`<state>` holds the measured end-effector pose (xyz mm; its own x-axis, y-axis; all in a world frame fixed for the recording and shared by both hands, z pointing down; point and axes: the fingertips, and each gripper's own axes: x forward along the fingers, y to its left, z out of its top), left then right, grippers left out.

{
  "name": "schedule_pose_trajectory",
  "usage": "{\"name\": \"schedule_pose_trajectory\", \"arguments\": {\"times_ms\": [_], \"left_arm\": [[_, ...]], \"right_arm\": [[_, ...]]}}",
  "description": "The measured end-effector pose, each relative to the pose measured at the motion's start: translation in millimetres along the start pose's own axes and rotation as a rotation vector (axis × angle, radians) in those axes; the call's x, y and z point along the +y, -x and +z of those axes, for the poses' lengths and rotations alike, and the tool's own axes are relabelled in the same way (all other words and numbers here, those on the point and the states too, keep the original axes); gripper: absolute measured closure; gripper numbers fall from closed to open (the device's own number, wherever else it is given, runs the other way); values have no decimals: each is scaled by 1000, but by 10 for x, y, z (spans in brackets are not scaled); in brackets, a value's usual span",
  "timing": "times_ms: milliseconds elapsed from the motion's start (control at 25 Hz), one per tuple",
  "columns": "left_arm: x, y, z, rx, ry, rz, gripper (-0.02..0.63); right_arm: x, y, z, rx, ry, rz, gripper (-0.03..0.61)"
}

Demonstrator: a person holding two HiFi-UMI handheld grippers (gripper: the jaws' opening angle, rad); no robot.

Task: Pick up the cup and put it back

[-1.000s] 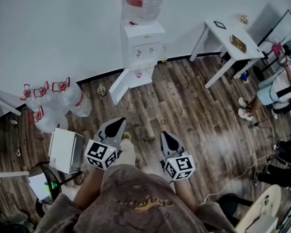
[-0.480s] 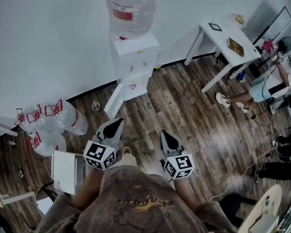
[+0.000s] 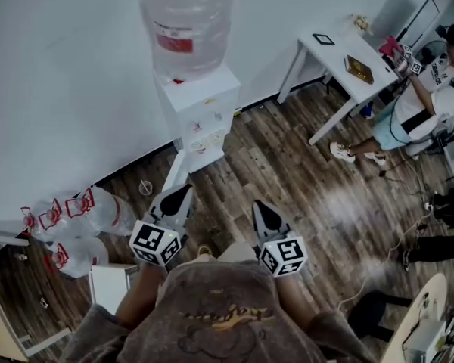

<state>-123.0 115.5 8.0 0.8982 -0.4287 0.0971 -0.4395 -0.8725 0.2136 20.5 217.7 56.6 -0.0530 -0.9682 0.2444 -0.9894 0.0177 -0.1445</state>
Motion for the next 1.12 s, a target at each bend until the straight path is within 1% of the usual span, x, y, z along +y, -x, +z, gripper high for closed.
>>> {"name": "schedule_pose_trajectory", "arguments": {"times_ms": [400, 640, 840, 1120], "left_arm": [[295, -395, -38, 14, -2, -13, 611], [386, -633, -26, 18, -9, -1, 612], [496, -825, -40, 9, 22, 18, 611], [668, -1146, -181, 22, 16, 33, 611]], "right_arm": [[-170, -444, 71, -4, -10, -4, 575], [-339, -692, 108, -2, -9, 18, 575], [-489, -899, 140, -6, -8, 34, 575], [-706, -1240, 24, 10, -9, 75, 575]]}}
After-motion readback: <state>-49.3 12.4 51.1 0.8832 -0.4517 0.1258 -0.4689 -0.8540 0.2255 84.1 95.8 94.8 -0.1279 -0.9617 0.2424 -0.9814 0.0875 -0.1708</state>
